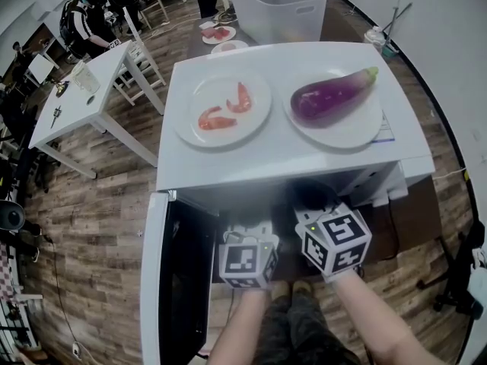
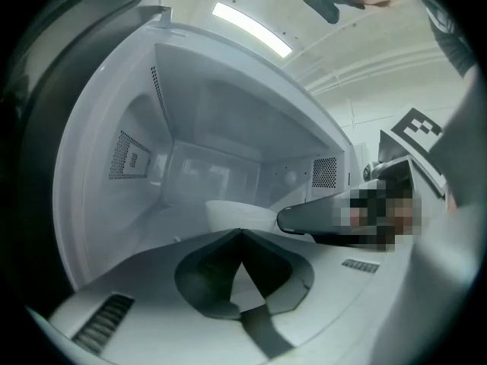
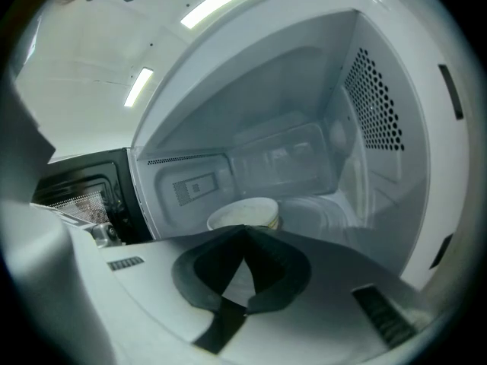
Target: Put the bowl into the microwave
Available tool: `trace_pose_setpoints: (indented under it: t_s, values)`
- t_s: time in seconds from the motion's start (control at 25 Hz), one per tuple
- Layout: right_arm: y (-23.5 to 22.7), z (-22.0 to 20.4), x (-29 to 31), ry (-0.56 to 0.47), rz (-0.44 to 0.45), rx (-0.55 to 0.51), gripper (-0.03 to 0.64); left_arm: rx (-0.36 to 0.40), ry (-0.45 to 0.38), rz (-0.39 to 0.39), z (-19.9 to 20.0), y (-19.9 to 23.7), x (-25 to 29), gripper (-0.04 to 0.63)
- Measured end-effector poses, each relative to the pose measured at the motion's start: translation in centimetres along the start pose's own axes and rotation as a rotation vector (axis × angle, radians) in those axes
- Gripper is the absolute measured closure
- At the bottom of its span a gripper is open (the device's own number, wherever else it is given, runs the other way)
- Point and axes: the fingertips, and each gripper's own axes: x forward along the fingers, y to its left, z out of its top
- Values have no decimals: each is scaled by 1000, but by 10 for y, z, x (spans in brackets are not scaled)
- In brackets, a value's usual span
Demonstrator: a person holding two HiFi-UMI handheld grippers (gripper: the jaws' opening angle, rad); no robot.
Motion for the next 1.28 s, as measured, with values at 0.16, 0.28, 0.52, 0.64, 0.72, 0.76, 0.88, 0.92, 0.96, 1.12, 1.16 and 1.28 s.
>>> trace_pose_setpoints:
  t_s: [0.16,0.28,0.52,0.64,0.72,0.76,0.88,0.92,0.96,1.12,1.16,1.28]
  values:
    - [-1,0,1,1,-5,-1,612,-9,1,-1,2,1,1,594]
    - [-3,0,2,2,-11,1,612,-12,7,-8,2,1,3,594]
    - [-5,-1,1,5,-16,4,612,-18,12,-10,3,2,5,594]
    - [-5,-2,1,8,-13,4,612,-19,21,-10,2,1,5,594]
    - [-3,-3,0,12,-6,-1,612,-19,30,-8,0,2,5,594]
    - [-3,-4,0,13,-6,-5,612,-17,29,-8,1,1,5,594]
    - [-4,-7,-1,14,-12,-18,612,-16,20,-14,3,1,6,594]
    - [-3,-8,-1,15,-11,-18,612,-18,19,-16,3,1,6,594]
    - [-3,-9,-1,13,-9,-15,612,-19,18,-17,3,1,6,594]
    - [-1,-10,-3,2,0,-1,614,-21,16,-20,2,0,5,594]
    - [0,-10,-3,1,2,-3,614,-24,15,-20,1,0,5,594]
    - [1,-9,-4,-9,3,-6,614,-35,17,-22,-1,-2,4,594]
